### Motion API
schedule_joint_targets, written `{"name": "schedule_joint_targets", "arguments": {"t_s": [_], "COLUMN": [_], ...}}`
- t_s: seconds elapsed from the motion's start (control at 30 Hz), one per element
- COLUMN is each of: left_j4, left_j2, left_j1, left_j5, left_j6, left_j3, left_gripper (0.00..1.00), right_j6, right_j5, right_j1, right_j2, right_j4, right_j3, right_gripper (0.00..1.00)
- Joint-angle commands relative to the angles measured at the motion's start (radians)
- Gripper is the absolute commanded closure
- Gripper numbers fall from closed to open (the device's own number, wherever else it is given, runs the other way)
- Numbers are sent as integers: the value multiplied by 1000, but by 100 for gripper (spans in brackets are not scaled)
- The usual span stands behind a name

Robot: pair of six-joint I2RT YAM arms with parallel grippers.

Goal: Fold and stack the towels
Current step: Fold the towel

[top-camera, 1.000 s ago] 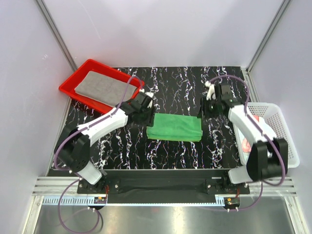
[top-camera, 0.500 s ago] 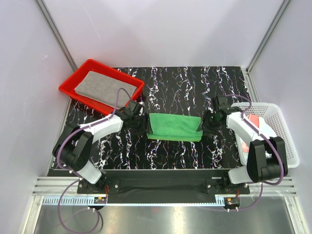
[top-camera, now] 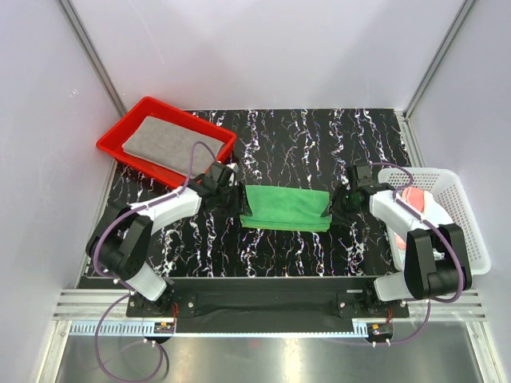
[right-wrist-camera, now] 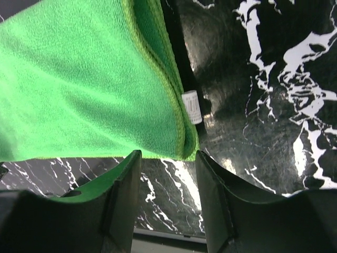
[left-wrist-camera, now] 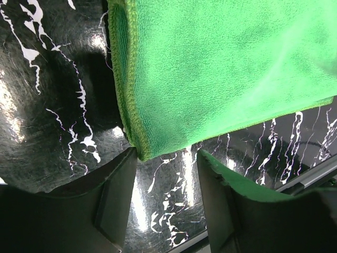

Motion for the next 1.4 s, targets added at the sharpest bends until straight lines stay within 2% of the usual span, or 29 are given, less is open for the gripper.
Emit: {"name": "schedule_joint_targets", "arguments": {"t_s": [0.0, 0.13, 0.4, 0.47, 0.73, 1.13, 1.3, 1.37], "left_j4": [24, 7, -58, -44, 37, 48, 63, 62], "left_j2": [-9, -9, -52, -62, -75, -14, 18, 23], "left_j1": [1, -4, -4, -2, 2, 2, 2, 1], "left_j5": [-9, -10, -101, -100, -78, -84, -99, -102], "left_j6": [26, 21, -40, -58, -149, -209, -215, -212], "left_j3": [-1, -2, -31, -41, -63, -41, -49, -46], "left_gripper": [47, 48, 47, 47, 47, 48, 58, 64], "right_j6": [11, 10, -7, -10, -23, -32, -35, -39], "right_j5": [39, 45, 85, 82, 70, 53, 59, 61], "right_j1": [3, 3, 5, 3, 5, 3, 3, 5], "right_j2": [12, 29, 6, 3, -16, -17, -20, -19], "right_j4": [64, 76, 93, 102, 110, 117, 122, 122], "right_j3": [-17, -34, -77, -78, -74, -74, -80, -81], "right_gripper": [48, 51, 71, 73, 74, 76, 81, 88]}}
